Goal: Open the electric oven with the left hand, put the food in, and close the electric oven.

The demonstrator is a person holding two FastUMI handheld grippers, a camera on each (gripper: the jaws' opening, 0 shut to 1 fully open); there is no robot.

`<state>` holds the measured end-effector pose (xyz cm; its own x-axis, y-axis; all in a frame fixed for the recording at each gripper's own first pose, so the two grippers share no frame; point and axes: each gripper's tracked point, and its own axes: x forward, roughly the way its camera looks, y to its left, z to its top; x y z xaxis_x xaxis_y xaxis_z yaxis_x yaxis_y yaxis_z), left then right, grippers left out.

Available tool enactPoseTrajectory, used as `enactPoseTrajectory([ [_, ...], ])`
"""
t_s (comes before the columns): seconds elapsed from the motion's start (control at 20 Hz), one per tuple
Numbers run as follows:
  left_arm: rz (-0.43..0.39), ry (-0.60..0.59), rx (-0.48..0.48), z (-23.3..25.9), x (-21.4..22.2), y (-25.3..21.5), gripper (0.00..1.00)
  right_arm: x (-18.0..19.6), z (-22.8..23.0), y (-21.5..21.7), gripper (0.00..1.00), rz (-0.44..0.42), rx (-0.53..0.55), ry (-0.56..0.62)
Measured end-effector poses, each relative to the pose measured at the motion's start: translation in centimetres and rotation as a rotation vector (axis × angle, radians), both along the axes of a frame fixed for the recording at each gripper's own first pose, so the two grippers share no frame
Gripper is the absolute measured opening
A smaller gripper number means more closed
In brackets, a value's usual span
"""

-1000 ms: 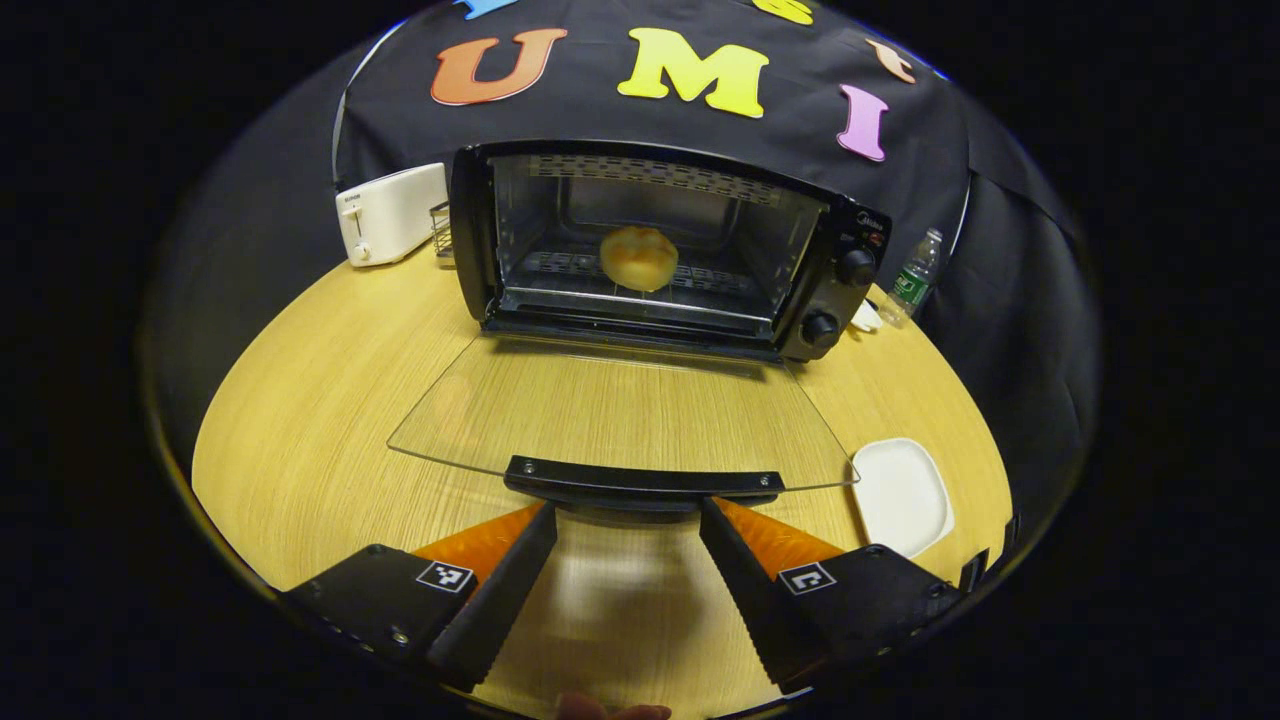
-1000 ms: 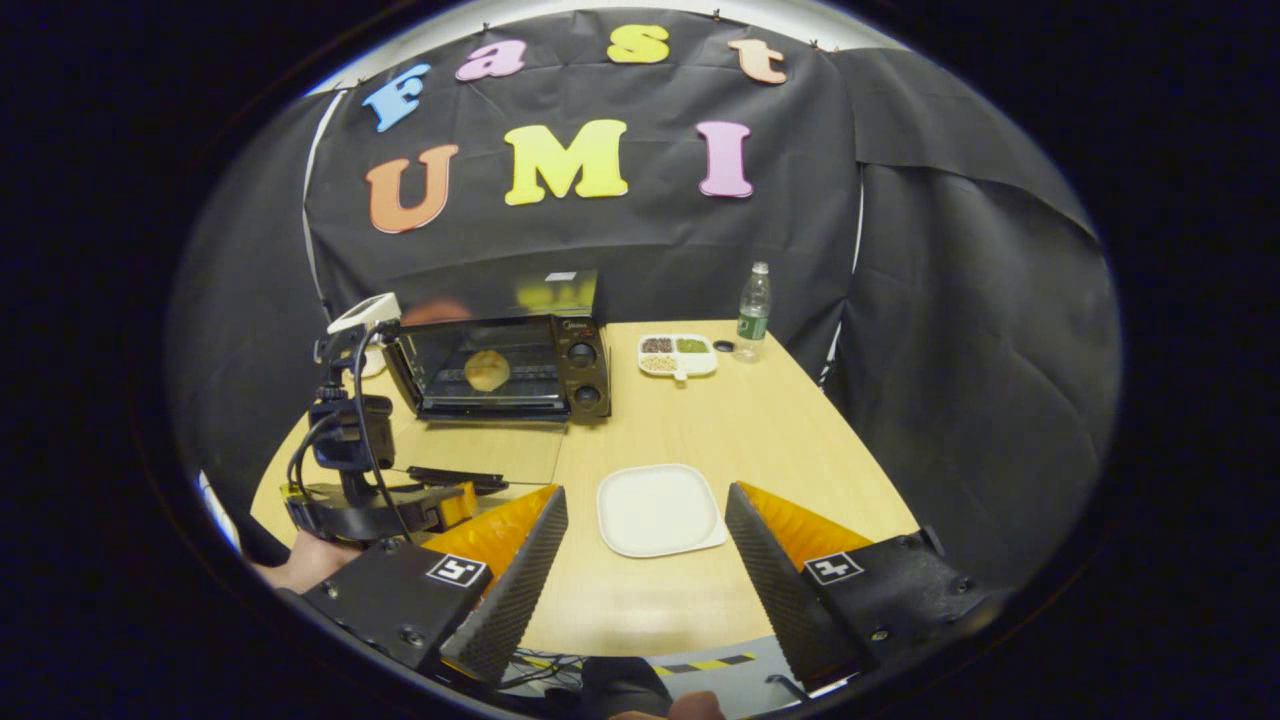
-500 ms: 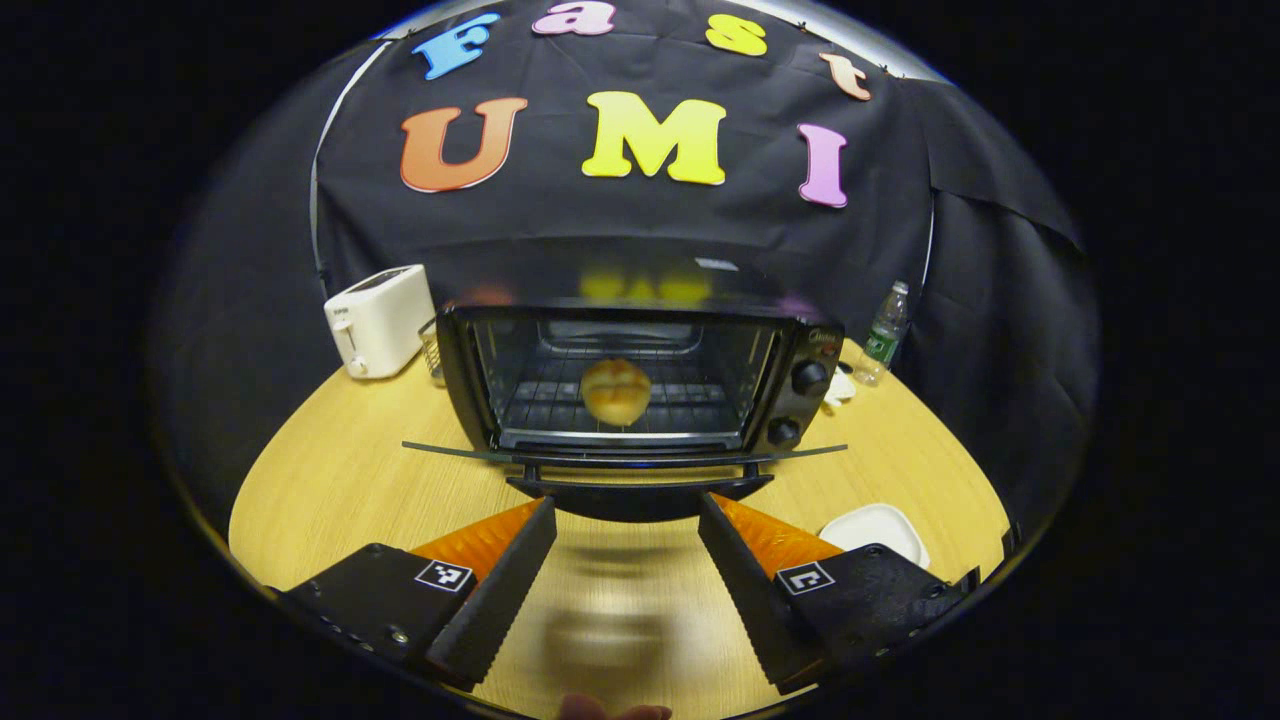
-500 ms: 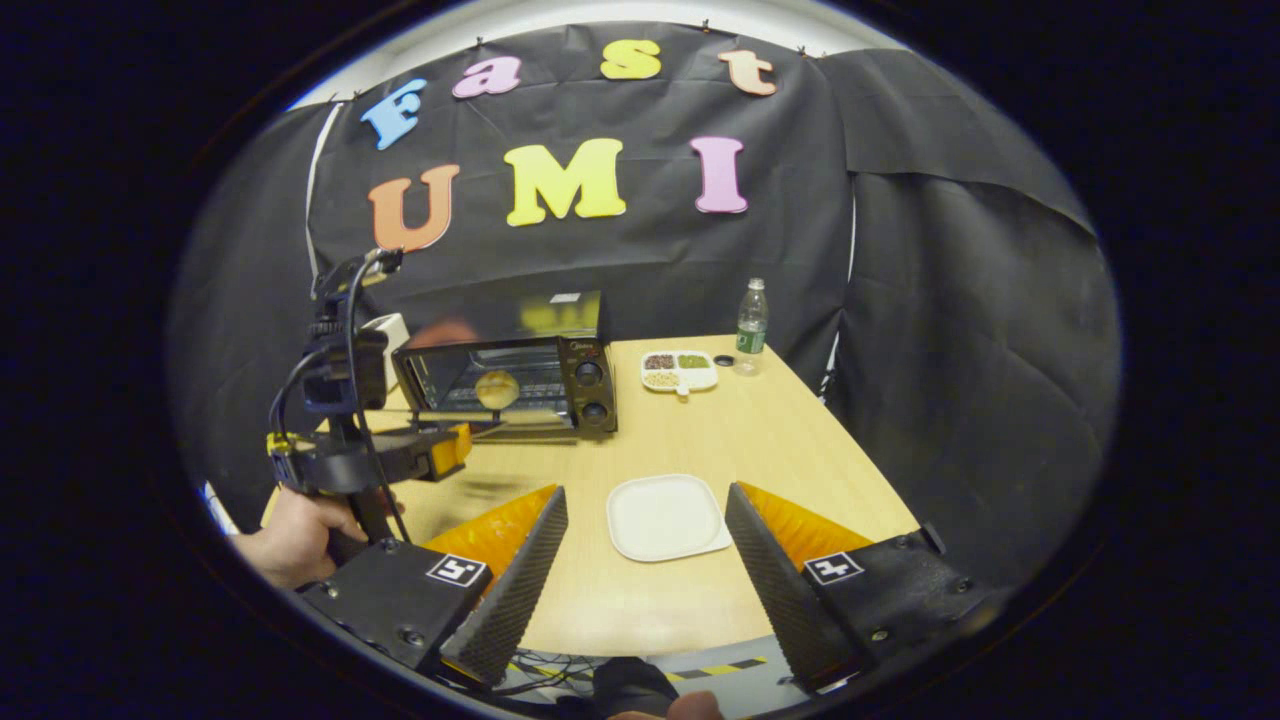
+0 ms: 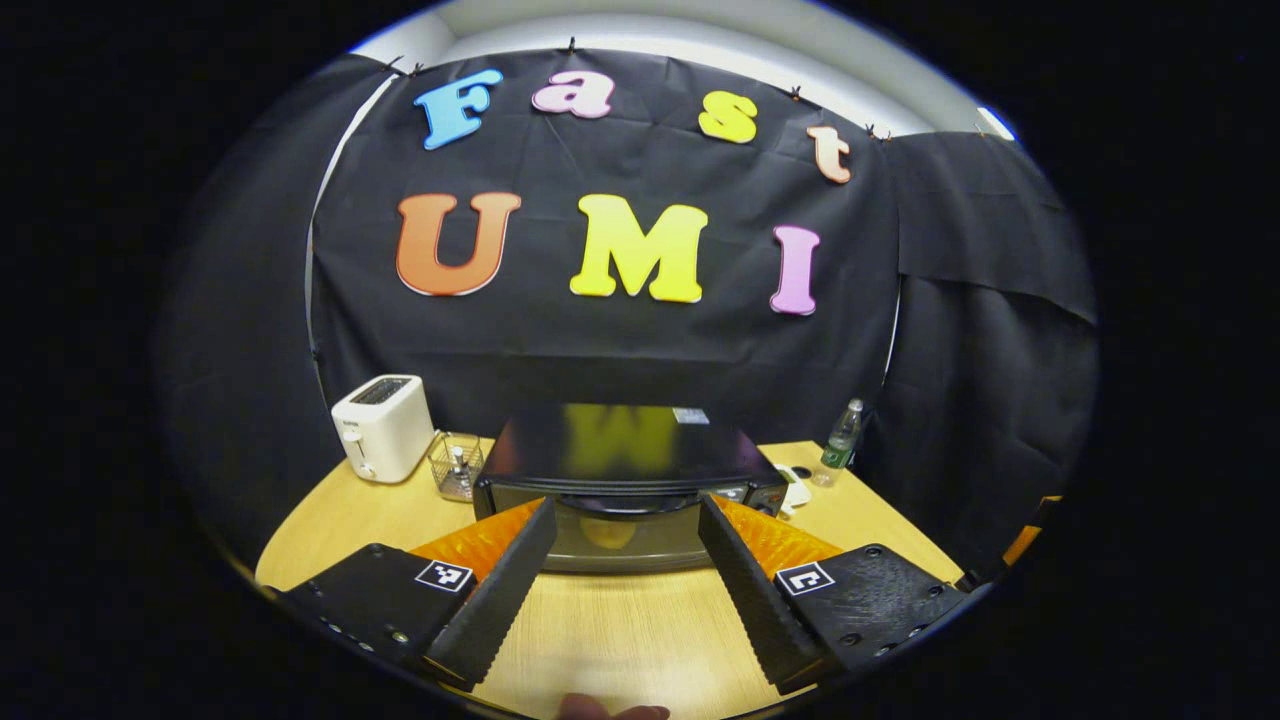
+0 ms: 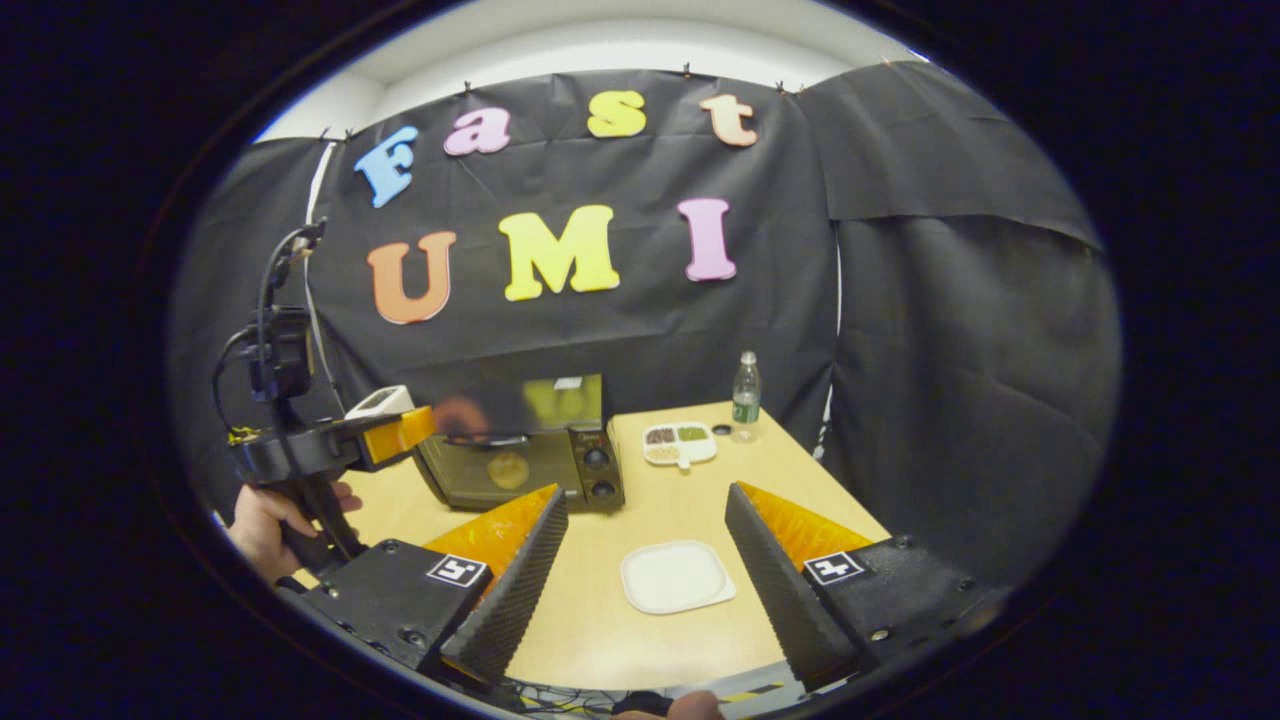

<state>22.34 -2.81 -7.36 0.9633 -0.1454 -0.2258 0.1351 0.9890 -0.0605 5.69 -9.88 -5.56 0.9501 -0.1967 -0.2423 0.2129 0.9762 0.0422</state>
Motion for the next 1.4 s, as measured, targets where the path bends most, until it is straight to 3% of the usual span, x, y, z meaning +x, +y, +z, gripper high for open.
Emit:
enactPoseTrajectory([
  [0.25, 0.003, -0.110, 0.002, 8.0, -4.4, 2.4, 0.94, 0.5, 6.1, 1.7, 0.97, 0.016, -0.026, -0.119],
  [0.55, 0.016, -0.165, -0.051, 13.8, -11.7, 4.7, 0.97, -1.5, 10.3, 4.2, 0.97, 0.054, -0.049, -0.183],
  [0.9, 0.042, -0.201, -0.033, 15.5, -20.3, 6.4, 0.94, -5.2, 11.9, 7.2, 0.97, 0.094, -0.026, -0.206],
  [1.35, 0.083, -0.220, -0.030, 14.1, -24.6, 7.5, 0.94, -9.5, 10.1, 8.9, 1.00, 0.099, -0.008, -0.195],
  [1.4, 0.083, -0.215, -0.030, 13.9, -24.8, 7.3, 0.94, -9.7, 10.0, 8.9, 0.96, 0.100, -0.019, -0.196],
])
